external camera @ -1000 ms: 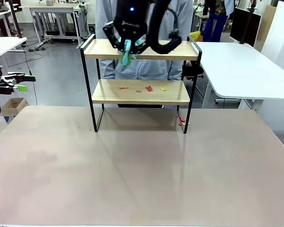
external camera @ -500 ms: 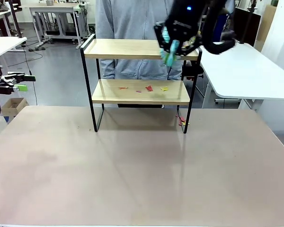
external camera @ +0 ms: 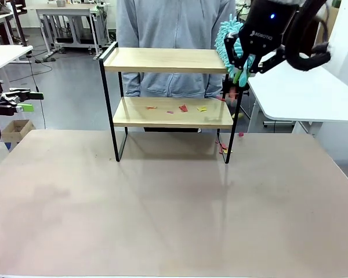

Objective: Clean the shelf.
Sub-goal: Clean the specific section of the Shelf indicated by the human with the Duster.

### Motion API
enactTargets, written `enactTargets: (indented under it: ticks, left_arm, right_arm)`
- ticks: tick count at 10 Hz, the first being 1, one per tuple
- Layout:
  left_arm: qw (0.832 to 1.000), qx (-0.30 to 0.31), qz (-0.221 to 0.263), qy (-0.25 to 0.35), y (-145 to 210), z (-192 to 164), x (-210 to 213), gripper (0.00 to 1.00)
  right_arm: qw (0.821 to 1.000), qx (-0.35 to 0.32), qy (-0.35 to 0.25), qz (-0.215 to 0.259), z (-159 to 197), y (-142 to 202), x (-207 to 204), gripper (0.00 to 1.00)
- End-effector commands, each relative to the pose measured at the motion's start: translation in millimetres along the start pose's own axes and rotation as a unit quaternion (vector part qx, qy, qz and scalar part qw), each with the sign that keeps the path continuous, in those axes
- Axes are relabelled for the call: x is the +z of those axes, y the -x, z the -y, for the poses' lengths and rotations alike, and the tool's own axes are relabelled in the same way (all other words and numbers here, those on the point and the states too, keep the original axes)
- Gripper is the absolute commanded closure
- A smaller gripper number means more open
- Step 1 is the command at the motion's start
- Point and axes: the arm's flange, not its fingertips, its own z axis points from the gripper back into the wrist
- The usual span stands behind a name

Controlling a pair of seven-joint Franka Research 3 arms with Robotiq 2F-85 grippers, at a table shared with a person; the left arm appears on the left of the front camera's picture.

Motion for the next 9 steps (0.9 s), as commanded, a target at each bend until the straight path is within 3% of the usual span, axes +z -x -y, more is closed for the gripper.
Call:
enactTargets:
  ticks: [1, 4, 7, 9]
  left_arm:
    - [1.0, -0.002, 0.001, 0.001, -2.3, 0.6, -0.6, 0.0]
    - [1.0, -0.002, 0.001, 0.001, -2.3, 0.6, -0.6, 0.0]
    - [1.0, -0.002, 0.001, 0.001, -2.3, 0.6, -0.6, 0.0]
    - [1.0, -0.002, 0.001, 0.001, -2.3, 0.6, -0.6, 0.0]
  right_arm:
    - [1.0, -0.008, 0.01, -0.016, -0.3, -4.5, -10.4, 0.87]
    - [1.0, 0.004, 0.003, -0.002, -3.3, 3.0, -3.1, 0.87]
    - [0.991, 0.096, -0.077, 0.058, 16.7, 5.9, 51.5, 0.87]
    - [0.964, 0.208, -0.162, 0.044, 27.8, 6.9, 72.9, 0.87]
